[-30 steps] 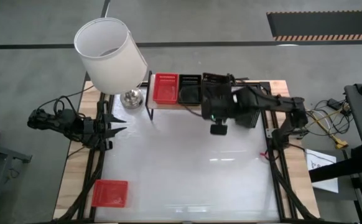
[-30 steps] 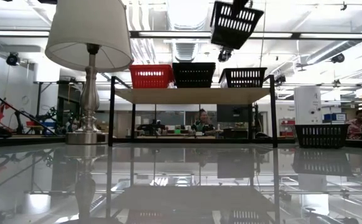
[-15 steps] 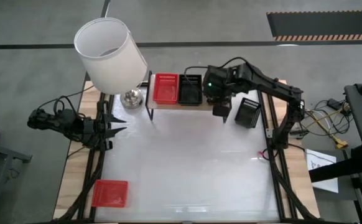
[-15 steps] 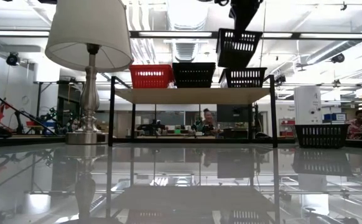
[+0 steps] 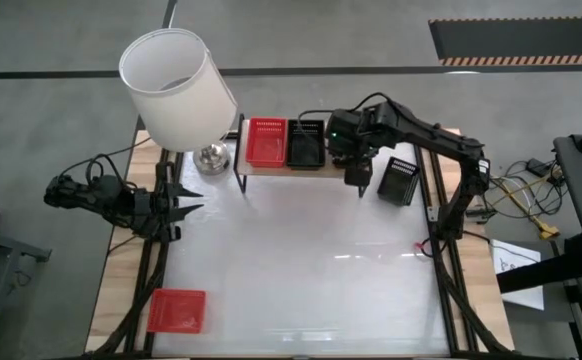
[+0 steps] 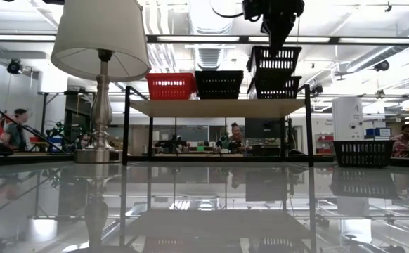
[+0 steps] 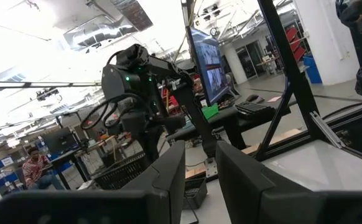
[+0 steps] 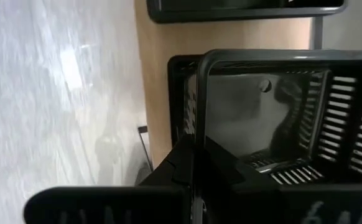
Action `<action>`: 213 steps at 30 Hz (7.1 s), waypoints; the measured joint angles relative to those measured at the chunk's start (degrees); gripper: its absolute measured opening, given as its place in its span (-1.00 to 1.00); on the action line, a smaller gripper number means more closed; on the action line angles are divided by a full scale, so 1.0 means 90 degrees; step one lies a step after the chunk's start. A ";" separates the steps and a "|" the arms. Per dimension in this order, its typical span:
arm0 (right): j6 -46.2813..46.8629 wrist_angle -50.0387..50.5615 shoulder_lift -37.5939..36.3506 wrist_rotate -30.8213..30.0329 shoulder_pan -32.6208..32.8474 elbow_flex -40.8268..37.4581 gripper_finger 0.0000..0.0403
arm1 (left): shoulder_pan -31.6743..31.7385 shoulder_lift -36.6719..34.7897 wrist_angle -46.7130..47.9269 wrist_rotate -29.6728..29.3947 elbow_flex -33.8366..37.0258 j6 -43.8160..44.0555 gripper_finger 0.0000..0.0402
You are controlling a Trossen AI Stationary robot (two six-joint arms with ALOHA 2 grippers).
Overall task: Stack baskets on shelf by color
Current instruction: Stack the black basket into the other black basket on the shelf, then stack the red basket into the other red basket on the shelf
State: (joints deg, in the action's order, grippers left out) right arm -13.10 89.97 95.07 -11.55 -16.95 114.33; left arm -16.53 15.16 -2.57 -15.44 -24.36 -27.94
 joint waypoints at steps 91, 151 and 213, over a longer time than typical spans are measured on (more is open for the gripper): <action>0.1312 -0.6562 -0.2501 -0.0398 0.4609 -0.5333 -0.96 | -0.0056 0.2431 -0.0892 0.0202 -0.0136 0.4794 -0.63; 0.0569 -0.7348 -0.2548 -0.0362 0.4590 -0.6147 -0.96 | -0.3488 0.8826 0.6673 0.2268 -0.4905 1.6570 -0.05; 0.1507 -0.6625 -0.2550 -0.0392 0.4590 -0.6210 -0.96 | -0.1778 0.9111 0.8750 0.0507 -0.8115 0.8006 -1.00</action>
State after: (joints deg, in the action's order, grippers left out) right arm 0.47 30.34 72.12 -15.07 24.36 58.43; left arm -32.53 97.15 76.18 -10.87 -97.39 44.11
